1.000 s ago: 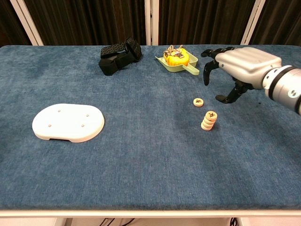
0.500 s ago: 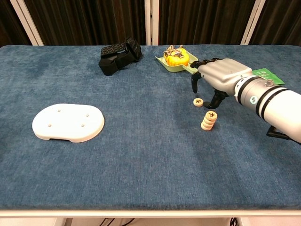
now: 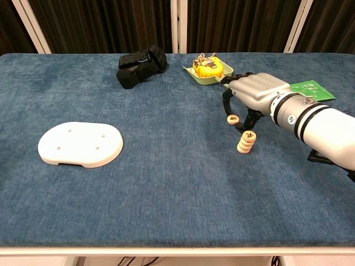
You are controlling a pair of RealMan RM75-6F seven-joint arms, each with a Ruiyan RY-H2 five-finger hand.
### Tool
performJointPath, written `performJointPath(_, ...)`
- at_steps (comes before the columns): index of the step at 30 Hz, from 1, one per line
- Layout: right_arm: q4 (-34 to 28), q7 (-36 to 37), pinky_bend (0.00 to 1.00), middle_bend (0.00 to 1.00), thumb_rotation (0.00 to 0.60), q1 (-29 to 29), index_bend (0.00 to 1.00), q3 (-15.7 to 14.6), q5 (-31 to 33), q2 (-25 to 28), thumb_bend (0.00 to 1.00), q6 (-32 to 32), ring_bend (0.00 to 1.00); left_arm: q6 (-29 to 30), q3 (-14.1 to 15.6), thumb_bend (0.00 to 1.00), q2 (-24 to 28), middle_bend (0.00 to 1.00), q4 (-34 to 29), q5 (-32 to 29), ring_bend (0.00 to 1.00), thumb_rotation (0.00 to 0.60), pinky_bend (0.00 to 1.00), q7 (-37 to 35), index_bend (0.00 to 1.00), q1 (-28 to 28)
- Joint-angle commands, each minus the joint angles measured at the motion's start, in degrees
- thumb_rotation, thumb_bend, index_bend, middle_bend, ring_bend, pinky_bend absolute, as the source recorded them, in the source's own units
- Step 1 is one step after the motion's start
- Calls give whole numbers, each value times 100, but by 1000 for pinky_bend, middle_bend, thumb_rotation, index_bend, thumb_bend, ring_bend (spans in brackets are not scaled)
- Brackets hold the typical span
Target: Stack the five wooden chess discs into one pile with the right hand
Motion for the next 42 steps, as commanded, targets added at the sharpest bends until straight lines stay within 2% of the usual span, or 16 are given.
performJointPath(1, 7, 2, 0, 48, 600, 2, 523, -8, -6, 5, 266, 9, 0, -7, -2, 60, 0, 0, -2, -8, 0, 600, 0, 5, 0, -2)
performJointPath(9, -171, 42, 0, 49, 600, -22, 540, 6, -65, 140, 266, 120, 0, -29, -3, 59, -5, 0, 1, -24, 0, 600, 0, 17, 0, -9)
performJointPath(15, -975, 227, 0, 50, 600, -165, 540, 59, -367, 707, 267, 421, 0, -34, 5, 60, -16, 0, -8, 2, 0, 600, 0, 60, 0, -14)
performJointPath(19, -1721, 336, 0, 50, 600, -328, 540, -152, -626, 1276, 271, 430, 0, -58, 8, 60, -33, 0, -31, 5, 0, 600, 0, 123, 0, -23)
performJointPath(25, -2281, 239, 0, 50, 600, -483, 541, -552, -849, 1678, 271, 414, 0, -97, 8, 60, -58, 0, -71, -37, 0, 600, 0, 223, 0, -23)
performJointPath(31, -2459, 82, 0, 50, 600, -557, 542, -777, -868, 1761, 271, 429, 0, -112, 10, 60, -61, 0, -87, -39, 0, 600, 0, 260, 0, -28)
performJointPath(42, -2394, 121, 0, 50, 600, -544, 544, -799, -912, 1646, 271, 392, 0, -94, 0, 60, -44, 0, -63, -51, 0, 600, 0, 178, 0, -29)
